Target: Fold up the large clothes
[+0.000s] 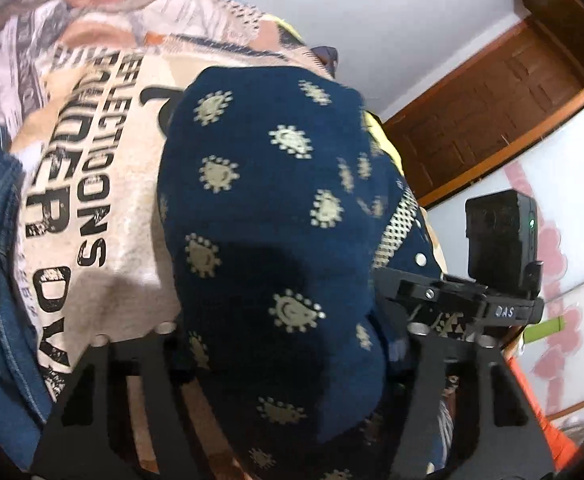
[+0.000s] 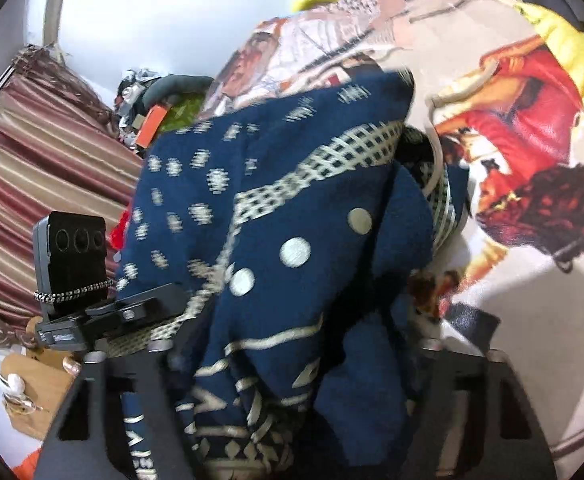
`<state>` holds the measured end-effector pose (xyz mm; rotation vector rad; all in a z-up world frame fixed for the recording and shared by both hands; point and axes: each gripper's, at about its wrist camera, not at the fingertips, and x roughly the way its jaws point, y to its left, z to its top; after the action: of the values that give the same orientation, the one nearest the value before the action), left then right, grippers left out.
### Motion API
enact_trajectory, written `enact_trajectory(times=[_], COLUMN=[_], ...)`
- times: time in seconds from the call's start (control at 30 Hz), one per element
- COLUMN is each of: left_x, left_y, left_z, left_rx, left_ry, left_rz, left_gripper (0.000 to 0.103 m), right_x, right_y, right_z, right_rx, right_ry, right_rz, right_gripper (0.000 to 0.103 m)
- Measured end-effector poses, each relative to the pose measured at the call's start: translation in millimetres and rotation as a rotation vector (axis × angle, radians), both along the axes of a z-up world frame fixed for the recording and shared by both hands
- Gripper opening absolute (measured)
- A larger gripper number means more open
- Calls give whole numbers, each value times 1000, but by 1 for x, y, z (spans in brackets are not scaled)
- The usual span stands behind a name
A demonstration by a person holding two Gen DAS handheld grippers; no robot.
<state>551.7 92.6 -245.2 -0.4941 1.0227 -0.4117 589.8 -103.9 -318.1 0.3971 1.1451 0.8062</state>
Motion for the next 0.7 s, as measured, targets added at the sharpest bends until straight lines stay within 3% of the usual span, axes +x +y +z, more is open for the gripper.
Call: enact_trajectory(times=[0.03, 0.13, 0.47, 0.7], left_x=[-3, -18, -80, -128], left_y=[-2, -8, 27, 99], left_z=[6, 31, 138, 175], left_rx=[1, 34, 126, 139], left_ry=[-17, -79, -267, -317], left_rz=[-7, -26, -1, 78], left_gripper=[51, 44, 43, 43], right_x=[-3, -15, -59, -80], right_y=[0, 5, 39, 117], right_z=[5, 27, 120, 175], right_rx=[0, -12, 34, 39], right_ry=[-10, -51, -179, -250], right_rz=[5, 17, 26, 88], right_gripper=[48, 36, 34, 34])
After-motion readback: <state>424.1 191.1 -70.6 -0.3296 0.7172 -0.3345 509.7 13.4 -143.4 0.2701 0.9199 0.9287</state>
